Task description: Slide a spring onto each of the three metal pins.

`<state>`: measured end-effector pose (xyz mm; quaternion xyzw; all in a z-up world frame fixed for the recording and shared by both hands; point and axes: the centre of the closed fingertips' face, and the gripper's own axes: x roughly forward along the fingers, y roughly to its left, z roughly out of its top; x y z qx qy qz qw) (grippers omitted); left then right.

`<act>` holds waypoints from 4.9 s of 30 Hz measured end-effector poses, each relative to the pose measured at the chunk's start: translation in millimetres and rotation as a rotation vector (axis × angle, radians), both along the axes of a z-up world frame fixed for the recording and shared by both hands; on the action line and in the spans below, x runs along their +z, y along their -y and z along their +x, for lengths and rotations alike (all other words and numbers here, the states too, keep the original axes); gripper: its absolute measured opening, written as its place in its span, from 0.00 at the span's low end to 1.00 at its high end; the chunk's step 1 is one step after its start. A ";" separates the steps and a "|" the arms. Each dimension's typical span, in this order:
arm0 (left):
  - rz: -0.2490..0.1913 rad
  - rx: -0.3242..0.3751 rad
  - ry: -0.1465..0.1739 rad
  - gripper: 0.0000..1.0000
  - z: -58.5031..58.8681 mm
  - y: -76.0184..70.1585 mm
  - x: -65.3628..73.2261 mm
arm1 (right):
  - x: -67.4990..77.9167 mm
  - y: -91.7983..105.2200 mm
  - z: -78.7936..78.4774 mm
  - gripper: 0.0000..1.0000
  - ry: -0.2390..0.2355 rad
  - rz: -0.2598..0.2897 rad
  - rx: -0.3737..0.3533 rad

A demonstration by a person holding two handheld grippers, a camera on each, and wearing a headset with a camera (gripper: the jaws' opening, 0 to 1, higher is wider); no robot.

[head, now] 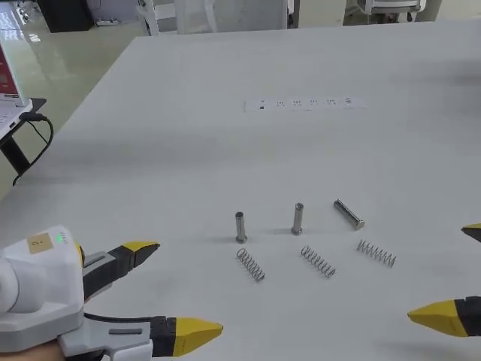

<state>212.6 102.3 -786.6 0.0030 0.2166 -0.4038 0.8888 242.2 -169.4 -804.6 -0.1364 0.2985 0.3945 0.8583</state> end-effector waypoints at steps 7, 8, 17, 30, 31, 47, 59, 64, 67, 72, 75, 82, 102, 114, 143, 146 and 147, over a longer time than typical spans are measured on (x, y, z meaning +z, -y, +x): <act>-0.003 0.005 -0.001 0.92 0.3 -0.1 0.0 | -1.2 0.1 -0.4 0.97 -0.007 0.001 0.002; -0.003 0.006 0.000 0.92 0.4 -0.2 0.0 | -1.3 0.1 -0.5 0.97 -0.007 0.001 0.003; -0.007 0.015 -0.001 0.91 0.3 0.2 0.7 | -1.4 -1.3 1.8 0.95 -0.008 0.002 0.007; -0.010 0.021 -0.003 0.90 1.0 -0.8 1.1 | -1.1 -1.9 6.0 0.94 -0.006 -0.002 0.009; -0.011 0.022 -0.003 0.90 1.0 -0.9 1.0 | -0.9 -1.9 6.6 0.94 -0.006 -0.003 0.009; -0.018 0.038 0.007 0.90 3.7 -4.7 2.9 | 10.5 -11.7 29.5 0.91 0.024 -0.022 0.037; -0.018 0.042 0.010 0.89 5.5 -6.1 3.0 | 21.9 -30.5 61.8 0.86 0.045 -0.056 0.080; -0.020 0.046 0.011 0.89 5.4 -6.5 3.1 | 24.5 -37.8 72.7 0.84 0.048 -0.076 0.095; -0.019 0.046 0.009 0.89 4.7 -6.4 2.7 | 22.7 -41.0 78.3 0.82 0.042 -0.093 0.108; -0.021 0.048 0.009 0.89 4.8 -6.4 2.7 | 22.0 -45.2 86.8 0.79 0.034 -0.114 0.117; -0.019 0.047 0.007 0.88 4.6 -6.4 2.0 | 22.7 -48.8 94.0 0.76 0.033 -0.119 0.117; -0.016 0.051 0.007 0.88 5.5 -7.8 1.7 | 16.7 -62.1 106.7 0.71 0.009 -0.132 0.133; -0.013 0.058 0.004 0.86 7.1 -8.8 1.2 | -9.5 -68.9 133.3 0.35 -0.097 -0.201 0.027; -0.013 0.057 0.002 0.84 7.1 -8.1 0.2 | -26.0 -73.6 139.8 0.17 -0.160 -0.231 -0.031; -0.016 0.052 0.008 0.83 7.3 -7.4 1.0 | -47.8 -74.2 148.0 0.06 -0.278 -0.264 -0.130; -0.016 0.053 0.009 0.83 7.5 -7.8 1.3 | -49.3 -75.5 147.5 0.06 -0.288 -0.271 -0.138; -0.017 0.054 0.009 0.83 7.5 -8.0 1.4 | -49.7 -75.8 148.0 0.06 -0.290 -0.272 -0.139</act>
